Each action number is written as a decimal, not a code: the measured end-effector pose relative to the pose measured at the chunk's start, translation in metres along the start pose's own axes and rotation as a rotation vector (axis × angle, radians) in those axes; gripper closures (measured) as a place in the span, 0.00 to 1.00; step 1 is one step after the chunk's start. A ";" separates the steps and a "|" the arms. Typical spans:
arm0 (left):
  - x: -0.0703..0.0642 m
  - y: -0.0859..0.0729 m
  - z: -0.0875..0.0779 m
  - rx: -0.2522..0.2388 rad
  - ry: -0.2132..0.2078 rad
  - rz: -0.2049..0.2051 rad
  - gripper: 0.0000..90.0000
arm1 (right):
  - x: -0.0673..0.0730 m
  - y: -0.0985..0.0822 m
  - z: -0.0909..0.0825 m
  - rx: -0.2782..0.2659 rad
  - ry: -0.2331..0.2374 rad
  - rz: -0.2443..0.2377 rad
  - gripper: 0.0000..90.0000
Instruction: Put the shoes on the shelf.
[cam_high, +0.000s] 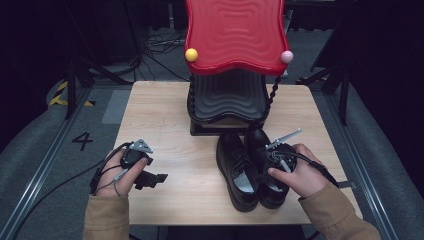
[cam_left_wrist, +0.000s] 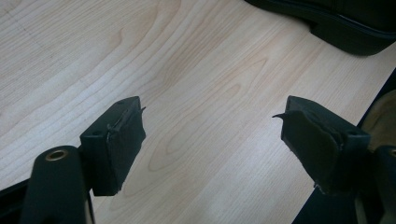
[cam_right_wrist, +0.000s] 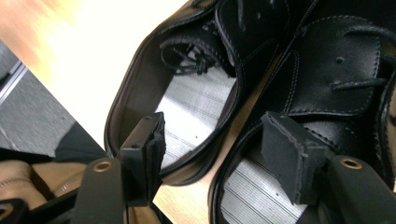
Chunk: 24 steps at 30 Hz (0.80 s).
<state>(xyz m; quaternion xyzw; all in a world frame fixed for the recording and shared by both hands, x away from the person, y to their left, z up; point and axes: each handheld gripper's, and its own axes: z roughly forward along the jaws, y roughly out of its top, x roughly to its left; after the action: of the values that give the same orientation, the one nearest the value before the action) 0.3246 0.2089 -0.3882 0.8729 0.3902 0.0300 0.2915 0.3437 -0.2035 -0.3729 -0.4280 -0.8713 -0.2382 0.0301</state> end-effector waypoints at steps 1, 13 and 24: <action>0.000 0.000 0.000 0.000 0.000 0.001 0.24 | 0.000 0.000 0.000 0.000 0.000 0.018 0.45; 0.000 0.000 0.000 0.001 -0.001 0.001 0.24 | 0.001 -0.008 0.007 0.056 -0.047 0.086 0.46; 0.001 -0.001 0.000 0.004 -0.001 -0.003 0.24 | -0.006 -0.002 0.040 0.068 -0.053 0.095 0.55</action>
<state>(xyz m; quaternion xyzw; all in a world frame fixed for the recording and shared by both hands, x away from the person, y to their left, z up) 0.3247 0.2096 -0.3889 0.8729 0.3914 0.0284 0.2898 0.3517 -0.1912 -0.4106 -0.4738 -0.8580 -0.1956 0.0328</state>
